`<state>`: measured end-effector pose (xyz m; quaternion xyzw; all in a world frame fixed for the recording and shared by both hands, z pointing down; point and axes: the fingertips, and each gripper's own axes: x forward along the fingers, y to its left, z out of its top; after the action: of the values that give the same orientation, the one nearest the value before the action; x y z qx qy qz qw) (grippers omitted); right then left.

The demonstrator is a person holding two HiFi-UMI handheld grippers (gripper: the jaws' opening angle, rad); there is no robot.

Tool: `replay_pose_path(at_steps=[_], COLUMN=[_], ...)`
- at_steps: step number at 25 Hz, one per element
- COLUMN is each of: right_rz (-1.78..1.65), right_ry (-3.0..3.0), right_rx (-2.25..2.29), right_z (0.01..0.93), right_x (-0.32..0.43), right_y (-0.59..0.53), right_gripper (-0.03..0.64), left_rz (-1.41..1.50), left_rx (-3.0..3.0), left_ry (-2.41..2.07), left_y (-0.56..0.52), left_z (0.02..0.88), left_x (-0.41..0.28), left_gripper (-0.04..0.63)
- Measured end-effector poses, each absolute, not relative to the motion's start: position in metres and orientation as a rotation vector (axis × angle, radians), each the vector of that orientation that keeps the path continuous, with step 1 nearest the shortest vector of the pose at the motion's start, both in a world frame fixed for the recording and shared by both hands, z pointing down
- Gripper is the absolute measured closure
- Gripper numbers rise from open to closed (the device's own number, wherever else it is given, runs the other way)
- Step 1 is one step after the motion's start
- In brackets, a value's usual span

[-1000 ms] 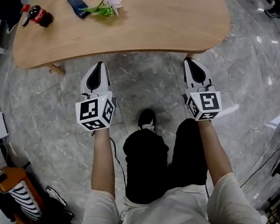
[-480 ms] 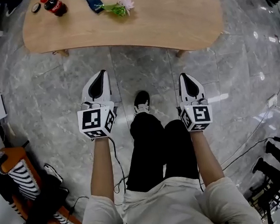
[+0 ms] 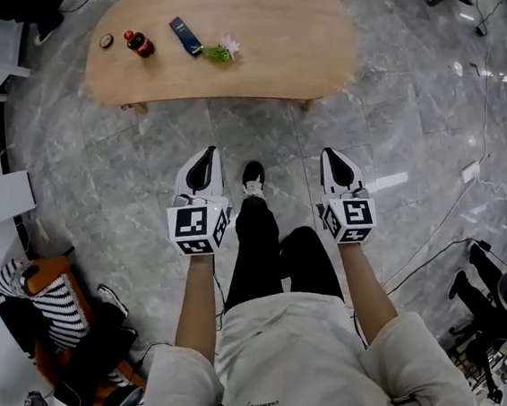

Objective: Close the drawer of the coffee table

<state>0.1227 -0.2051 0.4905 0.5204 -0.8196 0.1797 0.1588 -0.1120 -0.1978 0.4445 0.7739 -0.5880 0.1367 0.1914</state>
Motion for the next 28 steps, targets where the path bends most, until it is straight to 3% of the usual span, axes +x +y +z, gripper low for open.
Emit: replay_pose_path(at_steps=[13, 28], right_rz=[0.552, 0.578], right_ry=[-2.468, -2.482], right_rx=[1.566, 1.537], right_z=[0.273, 0.249], right_x=[0.134, 0.156], right_y=[-0.099, 0.006], right_gripper=[0.600, 0.601], left_rz=[0.327, 0.334], left_rx=[2.143, 2.151], left_ry=[-1.676, -1.611], left_y=[-0.076, 0.019], left_z=[0.270, 0.244], left_x=[-0.064, -0.026], left_gripper=[0.586, 0.586])
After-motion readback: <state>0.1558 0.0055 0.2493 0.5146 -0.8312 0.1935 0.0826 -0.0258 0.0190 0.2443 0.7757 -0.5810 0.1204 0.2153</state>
